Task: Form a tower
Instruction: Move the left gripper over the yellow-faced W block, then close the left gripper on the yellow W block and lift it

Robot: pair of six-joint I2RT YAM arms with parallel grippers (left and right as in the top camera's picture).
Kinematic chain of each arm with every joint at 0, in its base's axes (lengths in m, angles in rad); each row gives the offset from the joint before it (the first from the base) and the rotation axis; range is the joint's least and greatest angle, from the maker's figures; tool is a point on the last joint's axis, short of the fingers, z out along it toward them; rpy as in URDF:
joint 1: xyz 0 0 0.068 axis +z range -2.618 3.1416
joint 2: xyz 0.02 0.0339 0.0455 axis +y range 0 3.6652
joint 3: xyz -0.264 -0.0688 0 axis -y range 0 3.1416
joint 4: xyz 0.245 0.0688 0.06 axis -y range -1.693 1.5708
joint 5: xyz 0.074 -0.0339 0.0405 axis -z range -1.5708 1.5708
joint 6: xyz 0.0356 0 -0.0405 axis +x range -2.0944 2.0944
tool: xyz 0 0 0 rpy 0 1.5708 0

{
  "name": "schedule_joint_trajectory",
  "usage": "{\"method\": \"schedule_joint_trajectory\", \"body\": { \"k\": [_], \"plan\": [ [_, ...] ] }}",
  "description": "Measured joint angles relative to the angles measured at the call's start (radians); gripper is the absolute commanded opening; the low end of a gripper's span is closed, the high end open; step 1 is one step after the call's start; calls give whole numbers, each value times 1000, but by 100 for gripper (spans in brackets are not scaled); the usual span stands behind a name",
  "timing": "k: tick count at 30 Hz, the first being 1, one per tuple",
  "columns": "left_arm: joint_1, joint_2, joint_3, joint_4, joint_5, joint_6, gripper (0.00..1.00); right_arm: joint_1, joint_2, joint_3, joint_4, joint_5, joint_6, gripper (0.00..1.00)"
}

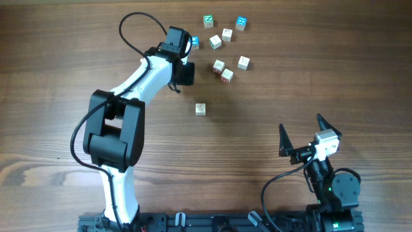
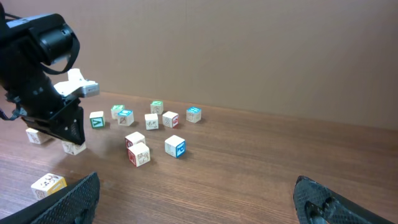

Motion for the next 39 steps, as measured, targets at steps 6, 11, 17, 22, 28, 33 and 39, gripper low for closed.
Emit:
{"method": "schedule_joint_trajectory", "body": {
  "k": [6, 11, 17, 22, 28, 33, 39],
  "plan": [
    [-5, -158, -8, -194, 0, -58, 33, 0, 0, 0, 0, 0, 0, 100],
    [-5, -240, -21, -321, 0, -180, 35, 0, 0, 0, 0, 0, 0, 100],
    [-5, -234, -220, -170, 0, -219, 39, 0, 0, 0, 0, 0, 0, 100],
    [-5, -234, -277, -91, 0, -223, 52, 0, 0, 0, 0, 0, 0, 100],
    [-5, -234, -277, -99, 0, -227, 43, 0, 0, 0, 0, 0, 0, 100],
    [-5, -234, -277, -140, 0, -230, 37, 0, 0, 0, 0, 0, 0, 100],
    [-5, -234, -277, -174, 0, -234, 56, 0, 0, 0, 0, 0, 0, 100]
  ]
}}
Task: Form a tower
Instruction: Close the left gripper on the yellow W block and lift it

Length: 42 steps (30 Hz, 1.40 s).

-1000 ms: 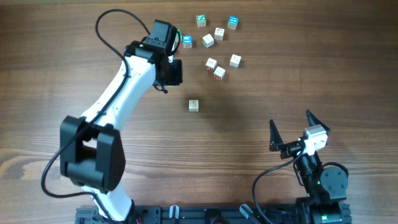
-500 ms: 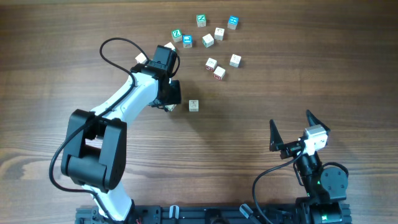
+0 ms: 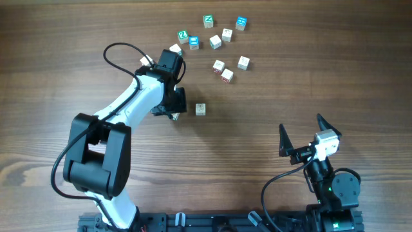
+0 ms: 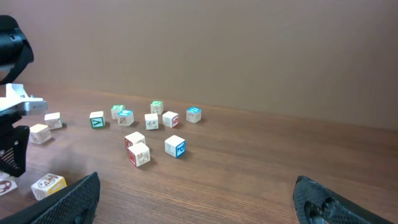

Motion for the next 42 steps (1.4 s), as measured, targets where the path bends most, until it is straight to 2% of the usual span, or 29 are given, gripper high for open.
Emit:
{"method": "schedule_joint_trajectory", "body": {
  "k": [6, 14, 15, 17, 18, 20, 22, 25, 27, 28, 29, 30, 37, 42],
  "plan": [
    [0, 0, 0, -23, 0, 1, 48, 0, 0, 0, 0, 0, 0, 100],
    [0, 0, -1, -59, 0, -34, 47, 0, 0, 0, 0, 0, 0, 100],
    [0, 0, -1, -59, 0, -30, 48, 0, 0, 0, 0, 0, 0, 100],
    [0, 0, -1, -59, 0, -29, 65, 0, 0, 0, 0, 0, 0, 100],
    [0, 0, -1, -59, 0, -25, 67, 0, 0, 0, 0, 0, 0, 100],
    [0, 0, -2, -51, 0, -23, 64, 0, 0, 0, 0, 0, 0, 100],
    [0, 0, -2, -37, -1, -6, 67, 0, 0, 0, 0, 0, 0, 100],
    [0, 0, -2, -38, 0, 77, 70, 0, 0, 0, 0, 0, 0, 100],
    [0, 0, -2, -55, -1, 140, 67, 0, 0, 0, 0, 0, 0, 100],
    [0, 0, -2, -60, 0, 175, 61, 0, 0, 0, 0, 0, 0, 100],
    [0, 0, -2, -60, -1, 219, 44, 0, 0, 0, 0, 0, 0, 100],
    [0, 0, -2, -59, -1, 243, 38, 0, 0, 0, 0, 0, 0, 100],
    [0, 0, -2, -55, 18, 271, 35, 0, 0, 0, 0, 0, 0, 100],
    [0, 0, -2, -52, 27, 222, 47, 0, 0, 0, 0, 0, 0, 100]
  ]
}}
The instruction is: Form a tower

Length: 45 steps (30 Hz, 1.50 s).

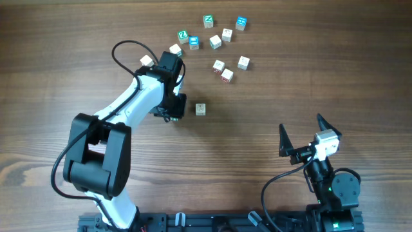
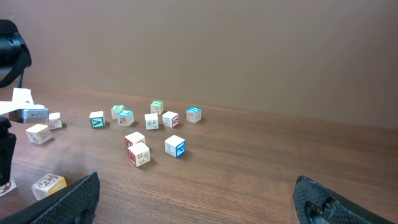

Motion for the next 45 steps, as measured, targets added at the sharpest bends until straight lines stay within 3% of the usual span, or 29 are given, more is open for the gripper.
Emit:
{"method": "schedule_joint_trajectory", "body": {
  "k": [3, 7, 12, 18, 32, 39, 45],
  "plan": [
    [0, 0, 0, 0, 3, -23, 50, 0, 0, 0, 0, 0, 0, 100],
    [0, 0, -26, 20, 3, -29, 43, 0, 0, 0, 0, 0, 0, 100],
    [0, 0, -36, 69, 3, -32, 45, 0, 0, 0, 0, 0, 0, 100],
    [0, 0, -36, 77, -2, -34, 37, 0, 0, 0, 0, 0, 0, 100],
    [0, -19, 23, 16, -20, -36, 35, 0, 0, 0, 0, 0, 0, 100],
    [-9, -83, 198, -84, -20, -177, 32, 0, 0, 0, 0, 0, 0, 100],
    [-128, -83, 204, -56, -20, -253, 32, 0, 0, 0, 0, 0, 0, 100]
  ]
}}
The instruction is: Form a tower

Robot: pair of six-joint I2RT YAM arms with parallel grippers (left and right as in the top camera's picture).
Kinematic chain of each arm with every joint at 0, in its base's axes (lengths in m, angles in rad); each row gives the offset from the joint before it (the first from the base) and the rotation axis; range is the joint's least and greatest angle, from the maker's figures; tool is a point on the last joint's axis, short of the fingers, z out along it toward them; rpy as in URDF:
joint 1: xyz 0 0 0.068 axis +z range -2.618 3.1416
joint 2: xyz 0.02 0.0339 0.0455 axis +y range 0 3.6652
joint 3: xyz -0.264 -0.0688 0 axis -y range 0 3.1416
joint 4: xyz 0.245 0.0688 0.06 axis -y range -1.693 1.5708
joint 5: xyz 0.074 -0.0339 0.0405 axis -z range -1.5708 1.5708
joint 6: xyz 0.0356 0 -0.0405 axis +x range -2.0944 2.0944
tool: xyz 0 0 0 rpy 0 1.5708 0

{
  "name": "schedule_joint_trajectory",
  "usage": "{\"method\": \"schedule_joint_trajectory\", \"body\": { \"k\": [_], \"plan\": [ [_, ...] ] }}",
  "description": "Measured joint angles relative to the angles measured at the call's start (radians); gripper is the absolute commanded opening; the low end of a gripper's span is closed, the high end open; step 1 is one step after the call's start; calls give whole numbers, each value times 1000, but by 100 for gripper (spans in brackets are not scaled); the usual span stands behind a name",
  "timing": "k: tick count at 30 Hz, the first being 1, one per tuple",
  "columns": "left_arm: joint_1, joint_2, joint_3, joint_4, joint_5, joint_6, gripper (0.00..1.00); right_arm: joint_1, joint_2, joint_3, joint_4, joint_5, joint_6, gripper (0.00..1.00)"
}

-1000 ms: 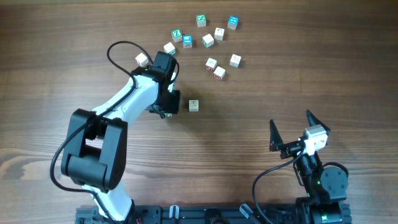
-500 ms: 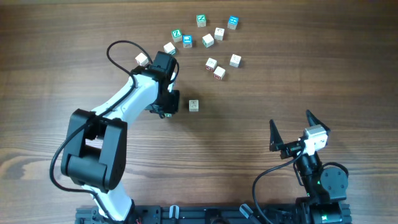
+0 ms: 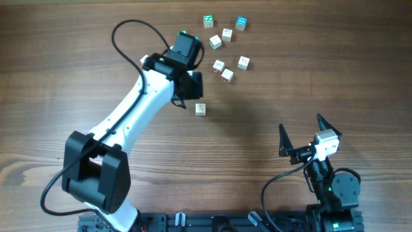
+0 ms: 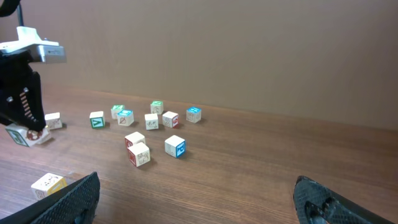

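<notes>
Small letter cubes lie on the wooden table. A lone cream cube (image 3: 201, 109) (image 4: 48, 182) sits mid-table, apart from the others. My left gripper (image 3: 191, 86) (image 4: 30, 127) hangs raised just behind and left of it. It appears shut on a cube (image 4: 15, 135) with coloured marks at its fingertips; in the overhead view that cube is hidden under the hand. Near the front edge my right gripper (image 3: 302, 132) (image 4: 199, 205) stands wide open, holding nothing.
Several loose cubes are scattered at the back: a green one (image 3: 208, 21), a blue one (image 3: 241, 23), a red-edged pair (image 3: 223, 70) and a blue-faced one (image 4: 175, 146). Two white cubes (image 4: 53, 120) lie behind the left gripper. The left arm (image 3: 129, 122) crosses the table's left half.
The left gripper has moved from table level just left of the lone cube to higher and farther back. The marked cube is no longer on the table there. The right arm is unchanged.
First the left gripper was among the back cubes with one at its fingertips. Later it was low on the table left of the lone cream cube, and it stayed there. Now it is raised with the cube at its tips. The right gripper stayed open throughout.
</notes>
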Motion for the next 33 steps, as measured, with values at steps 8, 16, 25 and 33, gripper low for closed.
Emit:
{"method": "schedule_joint_trajectory", "body": {
  "k": [8, 16, 25, 33],
  "plan": [
    [-65, 45, 0, 0, -1, -63, 30, 0, 0, 0, 0, 0, 0, 100],
    [-90, 96, 0, -2, -8, -90, 28, 0, 0, 0, 0, 0, 0, 100],
    [-90, 96, -11, 41, -34, -114, 29, 0, 0, 0, 0, 0, 0, 100],
    [-90, 96, -40, 59, -46, -115, 30, 0, 0, 0, 0, 0, 0, 100]
  ]
}}
